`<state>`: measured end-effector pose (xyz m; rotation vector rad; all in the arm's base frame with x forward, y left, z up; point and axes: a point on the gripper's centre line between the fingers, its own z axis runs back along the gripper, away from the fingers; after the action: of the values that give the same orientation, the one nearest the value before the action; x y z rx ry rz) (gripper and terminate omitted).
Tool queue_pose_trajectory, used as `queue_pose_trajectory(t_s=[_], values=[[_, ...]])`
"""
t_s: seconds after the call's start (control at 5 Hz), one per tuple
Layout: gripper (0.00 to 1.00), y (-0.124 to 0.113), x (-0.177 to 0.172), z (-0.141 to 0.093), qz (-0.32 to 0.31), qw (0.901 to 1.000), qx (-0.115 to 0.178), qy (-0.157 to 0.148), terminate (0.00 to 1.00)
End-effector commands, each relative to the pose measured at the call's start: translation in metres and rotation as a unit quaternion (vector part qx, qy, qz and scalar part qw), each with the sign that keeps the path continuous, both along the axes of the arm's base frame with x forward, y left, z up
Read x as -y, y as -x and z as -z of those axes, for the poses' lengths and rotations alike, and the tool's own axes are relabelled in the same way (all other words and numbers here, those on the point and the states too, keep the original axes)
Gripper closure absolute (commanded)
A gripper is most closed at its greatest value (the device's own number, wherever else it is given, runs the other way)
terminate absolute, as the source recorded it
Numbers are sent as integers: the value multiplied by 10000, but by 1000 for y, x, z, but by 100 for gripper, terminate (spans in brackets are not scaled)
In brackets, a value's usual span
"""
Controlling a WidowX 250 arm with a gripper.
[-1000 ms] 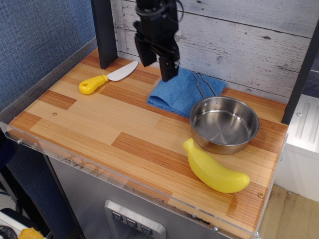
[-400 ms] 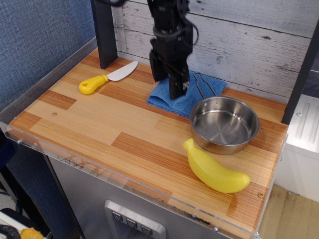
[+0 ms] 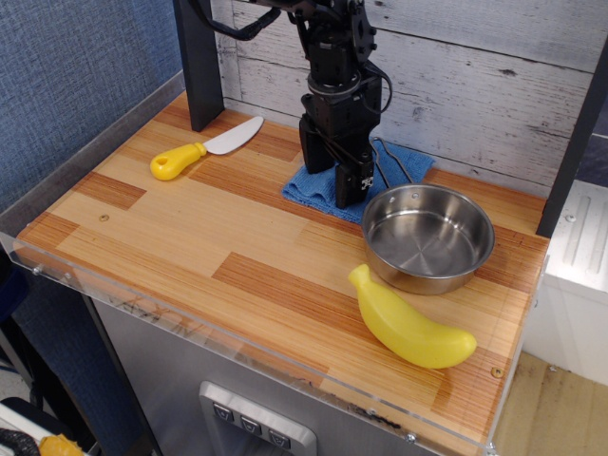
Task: Slide the towel to the bottom of the counter.
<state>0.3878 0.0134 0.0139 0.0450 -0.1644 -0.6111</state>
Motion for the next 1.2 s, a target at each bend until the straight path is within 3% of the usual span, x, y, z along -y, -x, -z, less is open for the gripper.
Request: queue_pose_trajectory(t_s=[0.0, 1.0], values=[[0, 5, 1, -6, 36, 9999, 113, -110, 0], [0, 73, -35, 11, -294, 9977, -579, -185, 0]])
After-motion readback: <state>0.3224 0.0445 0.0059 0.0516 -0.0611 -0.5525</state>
